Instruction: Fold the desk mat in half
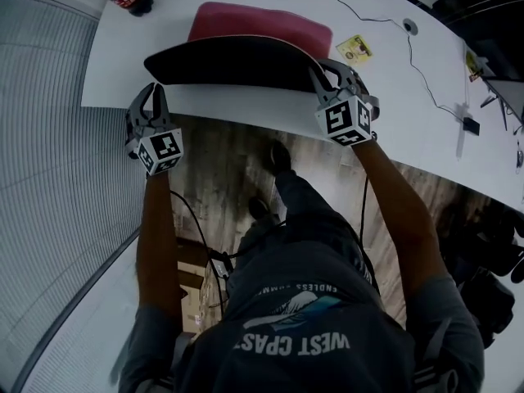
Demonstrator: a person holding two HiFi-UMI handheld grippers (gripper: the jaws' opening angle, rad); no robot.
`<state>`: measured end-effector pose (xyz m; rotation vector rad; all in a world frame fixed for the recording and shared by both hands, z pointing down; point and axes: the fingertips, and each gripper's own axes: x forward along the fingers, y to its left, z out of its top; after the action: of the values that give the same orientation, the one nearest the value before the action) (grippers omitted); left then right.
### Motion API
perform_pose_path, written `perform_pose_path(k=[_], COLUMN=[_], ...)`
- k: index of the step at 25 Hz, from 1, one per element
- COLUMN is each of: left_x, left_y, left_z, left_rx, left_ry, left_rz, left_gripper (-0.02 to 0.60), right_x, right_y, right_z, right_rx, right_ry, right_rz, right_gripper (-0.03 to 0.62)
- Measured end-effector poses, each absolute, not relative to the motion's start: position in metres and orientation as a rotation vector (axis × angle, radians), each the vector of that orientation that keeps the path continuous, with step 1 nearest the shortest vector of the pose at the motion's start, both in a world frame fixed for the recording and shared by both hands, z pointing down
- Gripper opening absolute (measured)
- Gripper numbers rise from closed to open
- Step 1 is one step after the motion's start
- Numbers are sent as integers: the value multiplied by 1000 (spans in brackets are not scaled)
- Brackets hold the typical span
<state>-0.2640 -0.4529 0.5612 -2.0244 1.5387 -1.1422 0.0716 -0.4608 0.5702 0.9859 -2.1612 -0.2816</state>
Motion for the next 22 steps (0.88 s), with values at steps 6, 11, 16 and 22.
perform_pose_path(k=[6,11,16,22], left_x=[-247,-238,-237,-237], left_y=[-481,-483,-469,-450], left_z=[555,544,524,496], left_rx=[-2048,-2081,-2130,-2198], left_ry=[1507,1511,1557,1549], left_rz=[-1146,-1111,-1054,-975], left_gripper=[41,41,41,41], right_x=[93,118,128,149], right_y=[-504,-535,-553,-568], right_z=[595,639,665,681], right_rx=[1004,1007,1018,1091], right_ry=[-2116,-2059,-2048,-1900], right_rz=[-164,80,379,459], right_gripper=[39,40,57,78])
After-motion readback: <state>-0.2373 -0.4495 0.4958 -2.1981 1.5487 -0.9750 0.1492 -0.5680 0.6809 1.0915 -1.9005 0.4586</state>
